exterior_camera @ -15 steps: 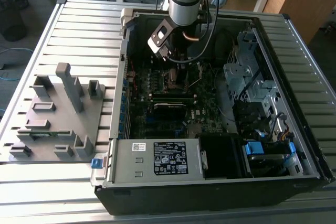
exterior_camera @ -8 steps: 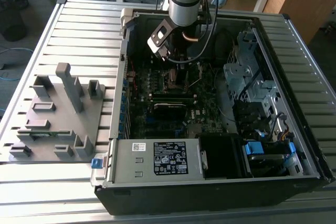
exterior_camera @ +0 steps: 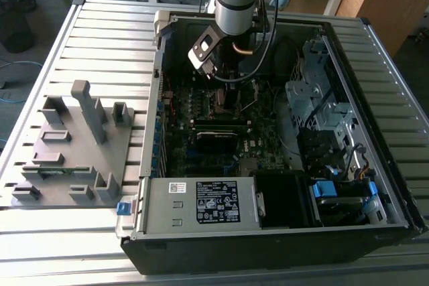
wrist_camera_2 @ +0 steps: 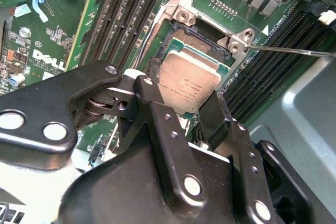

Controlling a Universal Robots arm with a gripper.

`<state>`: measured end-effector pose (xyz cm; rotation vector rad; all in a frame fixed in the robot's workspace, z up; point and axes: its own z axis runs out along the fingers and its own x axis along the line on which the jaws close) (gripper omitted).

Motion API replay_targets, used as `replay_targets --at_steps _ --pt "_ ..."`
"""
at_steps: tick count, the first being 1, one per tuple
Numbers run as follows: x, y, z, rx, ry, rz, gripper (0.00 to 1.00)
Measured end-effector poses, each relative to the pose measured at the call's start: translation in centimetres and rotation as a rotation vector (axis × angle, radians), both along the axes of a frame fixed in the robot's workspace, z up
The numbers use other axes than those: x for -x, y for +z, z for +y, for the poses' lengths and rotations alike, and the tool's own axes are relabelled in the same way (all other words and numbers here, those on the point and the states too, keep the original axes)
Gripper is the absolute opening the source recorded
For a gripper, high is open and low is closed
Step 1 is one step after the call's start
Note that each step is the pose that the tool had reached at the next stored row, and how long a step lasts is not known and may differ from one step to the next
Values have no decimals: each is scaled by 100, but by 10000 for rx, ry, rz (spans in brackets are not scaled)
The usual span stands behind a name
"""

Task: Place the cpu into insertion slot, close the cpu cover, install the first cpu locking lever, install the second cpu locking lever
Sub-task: 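Place the cpu into insertion slot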

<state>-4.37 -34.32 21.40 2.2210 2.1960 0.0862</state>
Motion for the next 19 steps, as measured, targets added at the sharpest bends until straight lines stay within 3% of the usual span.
replay_targets --at_steps 19 --pt "0 24 0 -2 0 -1 54"
